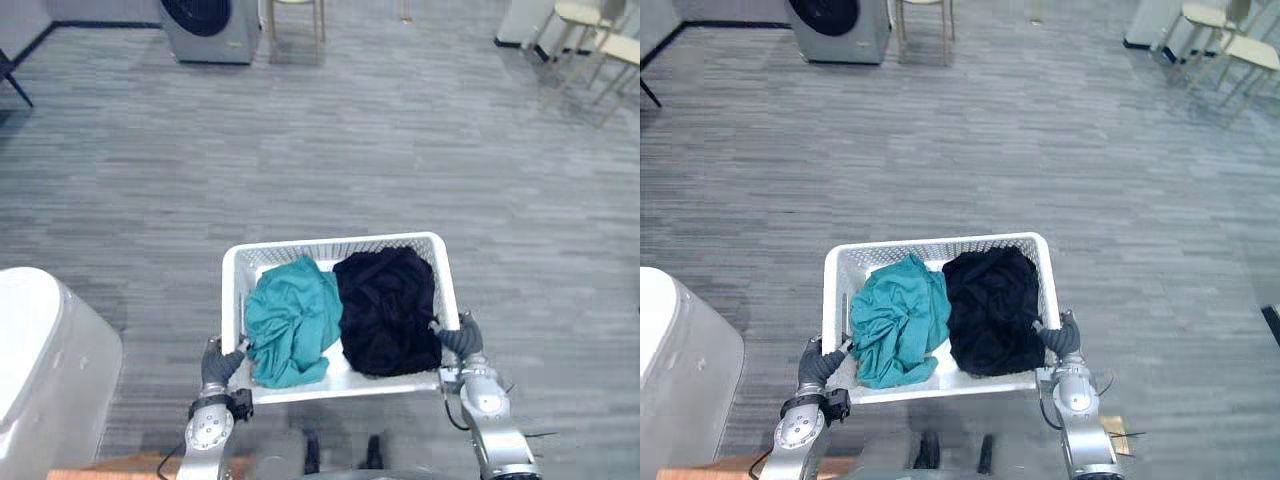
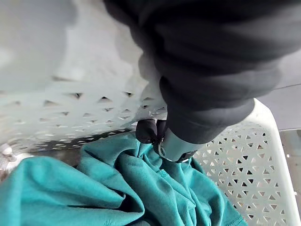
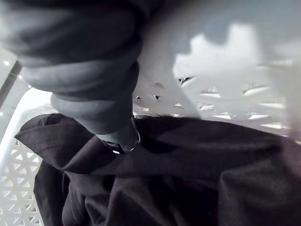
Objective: Pick up the laundry basket with both hands and put the clothes into the washing machine.
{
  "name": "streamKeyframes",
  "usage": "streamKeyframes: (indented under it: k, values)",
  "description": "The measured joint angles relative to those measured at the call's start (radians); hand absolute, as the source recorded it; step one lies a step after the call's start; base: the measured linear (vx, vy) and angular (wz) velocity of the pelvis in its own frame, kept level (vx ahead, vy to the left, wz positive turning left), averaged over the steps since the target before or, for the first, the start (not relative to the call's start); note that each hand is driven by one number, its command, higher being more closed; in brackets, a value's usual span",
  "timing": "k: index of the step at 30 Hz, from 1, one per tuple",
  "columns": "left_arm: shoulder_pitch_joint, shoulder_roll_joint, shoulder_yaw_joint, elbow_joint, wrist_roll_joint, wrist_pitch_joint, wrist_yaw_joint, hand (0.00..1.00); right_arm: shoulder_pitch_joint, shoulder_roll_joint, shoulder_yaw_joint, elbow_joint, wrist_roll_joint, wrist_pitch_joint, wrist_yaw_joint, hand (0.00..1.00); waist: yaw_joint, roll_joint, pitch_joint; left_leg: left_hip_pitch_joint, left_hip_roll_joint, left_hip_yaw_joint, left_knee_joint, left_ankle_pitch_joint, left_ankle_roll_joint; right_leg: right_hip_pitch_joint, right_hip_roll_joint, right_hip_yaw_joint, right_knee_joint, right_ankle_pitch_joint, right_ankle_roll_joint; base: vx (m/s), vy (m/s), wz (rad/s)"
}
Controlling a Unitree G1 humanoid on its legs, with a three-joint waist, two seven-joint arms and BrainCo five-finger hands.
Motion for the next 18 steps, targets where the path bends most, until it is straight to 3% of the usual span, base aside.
streamKeyframes:
  k: [1, 2, 3, 4, 6, 7, 8, 9, 10, 11, 12, 13, 14, 15, 16, 18]
  values:
    - [-0.009, 0.004, -0.013, 0.001, 0.001, 0.000, -0.003, 1.00, 0.002, -0.002, -0.015, -0.003, 0.000, 0.000, 0.001, 1.00, -0.003, 0.006, 0.004, 0.035, 0.012, -0.018, -0.026, -0.015, -0.006, -0.036, 0.009, -0.011, -0.129, 0.025, -0.030, 0.47, -0.068, 0.47]
    - [-0.014, 0.005, -0.021, 0.002, 0.002, 0.000, -0.002, 1.00, 0.003, -0.002, -0.021, -0.003, 0.001, 0.000, 0.000, 1.00, -0.003, 0.011, 0.008, 0.058, 0.018, -0.024, -0.044, -0.018, -0.011, -0.051, 0.016, -0.012, -0.217, 0.053, -0.028, 0.49, -0.089, 0.38]
    - [-0.024, 0.006, -0.031, 0.006, 0.004, 0.001, -0.003, 1.00, 0.003, -0.002, -0.034, -0.003, 0.001, 0.000, 0.000, 1.00, -0.012, 0.007, 0.008, 0.114, 0.018, -0.034, -0.098, -0.018, -0.014, -0.070, 0.018, -0.011, -0.441, 0.155, -0.001, 0.53, -0.121, 0.41]
    - [-0.035, 0.006, -0.035, 0.014, 0.010, 0.001, -0.003, 1.00, 0.003, -0.002, -0.038, -0.005, 0.000, 0.000, -0.001, 1.00, -0.027, -0.002, 0.009, 0.176, 0.010, -0.043, -0.149, -0.022, -0.041, -0.086, 0.007, -0.007, -0.600, 0.247, 0.030, 0.68, -0.177, 0.45]
    - [-0.037, 0.010, -0.040, 0.025, 0.016, 0.002, -0.003, 1.00, 0.020, 0.000, -0.042, -0.006, 0.000, 0.001, -0.001, 1.00, -0.047, -0.021, 0.007, 0.278, 0.002, -0.061, -0.180, -0.052, -0.097, -0.100, -0.004, 0.002, -0.641, 0.287, 0.010, 0.61, -0.190, 0.48]
    - [-0.037, 0.002, -0.042, 0.041, 0.022, 0.002, -0.006, 1.00, 0.035, -0.004, -0.041, -0.007, 0.000, 0.002, 0.001, 1.00, -0.056, -0.002, -0.005, 0.302, 0.023, -0.079, -0.139, -0.065, -0.116, -0.105, 0.013, 0.020, -0.567, 0.410, -0.055, 0.69, -0.218, 0.43]
    - [-0.037, -0.009, -0.043, 0.045, 0.026, 0.002, -0.006, 1.00, 0.036, -0.005, -0.048, -0.007, 0.000, 0.002, 0.001, 1.00, -0.058, 0.016, -0.012, 0.290, 0.045, -0.079, -0.086, -0.064, -0.118, -0.107, 0.028, 0.013, -0.535, 0.430, -0.066, 0.85, -0.274, 0.19]
    - [-0.038, -0.033, -0.044, 0.045, 0.032, 0.001, -0.006, 1.00, 0.034, -0.015, -0.055, -0.009, 0.000, 0.005, 0.001, 1.00, -0.056, 0.064, -0.013, 0.228, 0.104, -0.075, 0.087, -0.046, -0.147, -0.091, 0.065, -0.019, -0.499, 0.383, -0.084, 0.83, -0.278, -0.06]
    - [-0.043, -0.048, -0.037, 0.046, 0.032, 0.002, -0.008, 1.00, 0.034, -0.025, -0.050, -0.025, 0.000, 0.011, 0.002, 1.00, -0.053, 0.094, -0.002, 0.129, 0.169, -0.066, 0.335, 0.060, -0.213, -0.043, 0.114, -0.035, -0.492, 0.348, -0.116, 0.68, -0.236, -0.18]
    - [-0.040, -0.051, -0.031, 0.046, 0.032, 0.003, -0.010, 1.00, 0.036, -0.028, -0.045, -0.037, 0.000, 0.017, 0.003, 1.00, -0.046, 0.099, 0.003, 0.080, 0.195, -0.057, 0.462, 0.174, -0.220, -0.011, 0.138, -0.034, -0.493, 0.326, -0.125, 0.67, -0.208, -0.29]
    - [-0.020, -0.053, -0.021, 0.047, 0.031, 0.003, -0.010, 1.00, 0.043, -0.026, -0.031, -0.058, 0.000, 0.019, 0.001, 1.00, -0.025, 0.103, 0.006, -0.014, 0.255, -0.044, 0.691, 0.211, -0.239, 0.072, 0.172, -0.028, -0.516, 0.291, -0.140, 0.52, -0.138, -0.31]
    - [-0.018, -0.059, -0.021, 0.044, 0.031, 0.003, -0.009, 1.00, 0.050, -0.025, -0.031, -0.073, 0.000, 0.020, -0.001, 1.00, -0.017, 0.103, 0.009, -0.067, 0.275, -0.038, 0.780, 0.191, -0.235, 0.119, 0.184, -0.027, -0.535, 0.280, -0.149, 0.62, -0.136, -0.22]
    - [-0.018, -0.060, -0.021, 0.038, 0.028, -0.001, -0.008, 1.00, 0.058, -0.024, -0.031, -0.107, 0.000, 0.020, -0.004, 1.00, -0.009, 0.084, 0.020, -0.158, 0.279, -0.017, 0.864, 0.151, -0.208, 0.208, 0.186, -0.018, -0.579, 0.256, -0.154, 0.60, -0.106, -0.07]
    - [-0.018, -0.061, -0.021, 0.033, 0.013, -0.010, -0.009, 1.00, 0.069, -0.025, -0.033, -0.148, 0.000, 0.020, -0.005, 1.00, 0.007, 0.069, 0.023, -0.229, 0.271, 0.025, 0.843, 0.110, -0.149, 0.283, 0.178, -0.001, -0.632, 0.234, -0.153, 0.58, -0.088, -0.07]
    - [-0.017, -0.064, -0.020, 0.026, 0.007, -0.017, -0.011, 1.00, 0.070, -0.026, -0.032, -0.166, 0.000, 0.020, -0.005, 1.00, 0.011, 0.066, 0.025, -0.268, 0.271, 0.047, 0.806, 0.086, -0.138, 0.318, 0.175, 0.006, -0.657, 0.221, -0.159, 0.66, -0.035, -0.06]
    - [-0.003, -0.077, -0.015, -0.002, 0.007, -0.022, -0.029, 1.00, 0.063, -0.034, -0.033, -0.193, 0.000, 0.017, -0.005, 1.00, 0.022, 0.064, 0.027, -0.367, 0.231, 0.088, 0.503, 0.055, -0.128, 0.408, 0.155, 0.024, -0.703, 0.172, -0.134, 0.65, 0.067, -0.10]
